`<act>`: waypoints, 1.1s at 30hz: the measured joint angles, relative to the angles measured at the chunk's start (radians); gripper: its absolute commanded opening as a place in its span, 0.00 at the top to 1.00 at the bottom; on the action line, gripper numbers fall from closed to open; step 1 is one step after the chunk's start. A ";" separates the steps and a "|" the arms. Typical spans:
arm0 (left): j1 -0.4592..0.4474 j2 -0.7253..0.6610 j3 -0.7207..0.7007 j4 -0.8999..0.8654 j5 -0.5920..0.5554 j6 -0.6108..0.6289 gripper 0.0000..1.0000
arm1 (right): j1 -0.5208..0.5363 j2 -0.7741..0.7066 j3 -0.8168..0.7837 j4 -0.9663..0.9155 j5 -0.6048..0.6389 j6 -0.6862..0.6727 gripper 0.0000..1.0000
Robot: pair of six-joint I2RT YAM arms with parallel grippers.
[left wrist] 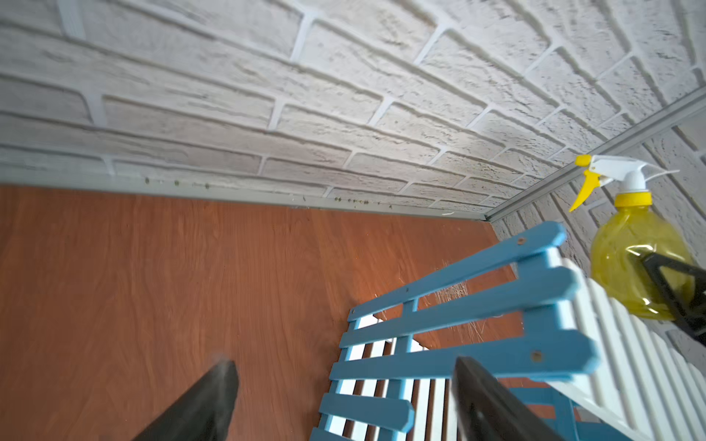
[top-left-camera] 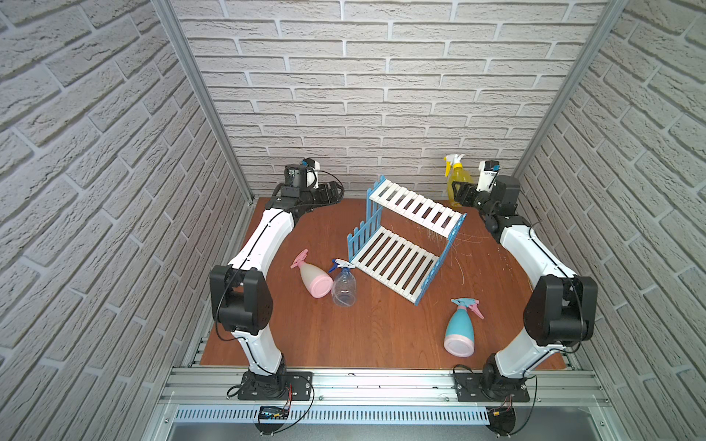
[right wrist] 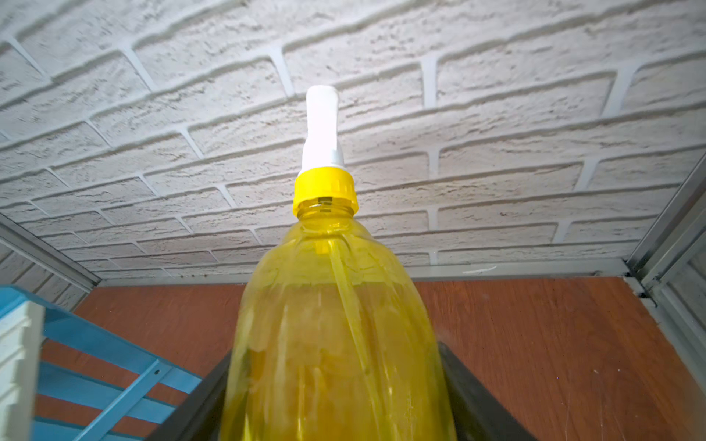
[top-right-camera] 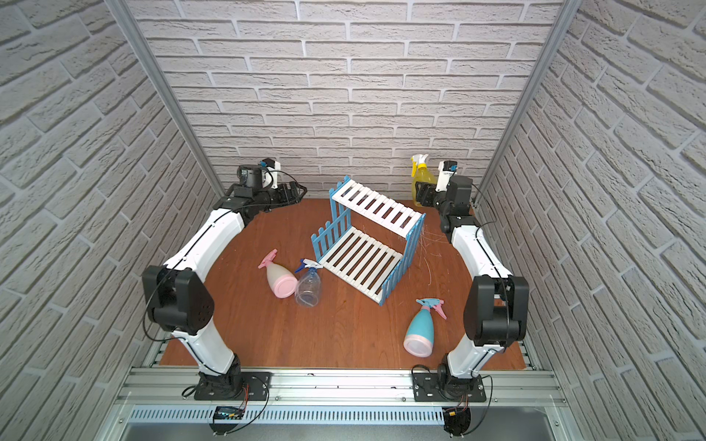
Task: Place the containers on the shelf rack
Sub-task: 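Pick up a container from the center of the board.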
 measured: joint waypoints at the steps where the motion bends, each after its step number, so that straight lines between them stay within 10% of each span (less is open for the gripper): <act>1: -0.019 -0.027 0.000 -0.005 -0.011 0.009 0.06 | 0.002 -0.023 0.000 0.006 -0.003 0.002 0.31; 17: -0.354 -0.174 0.133 -0.065 -0.175 0.237 0.17 | 0.273 -0.374 -0.173 0.103 -0.142 0.008 0.31; 33: -0.356 -0.036 0.274 -0.096 -0.158 0.259 0.28 | 0.388 -0.438 -0.236 0.105 -0.167 -0.010 0.31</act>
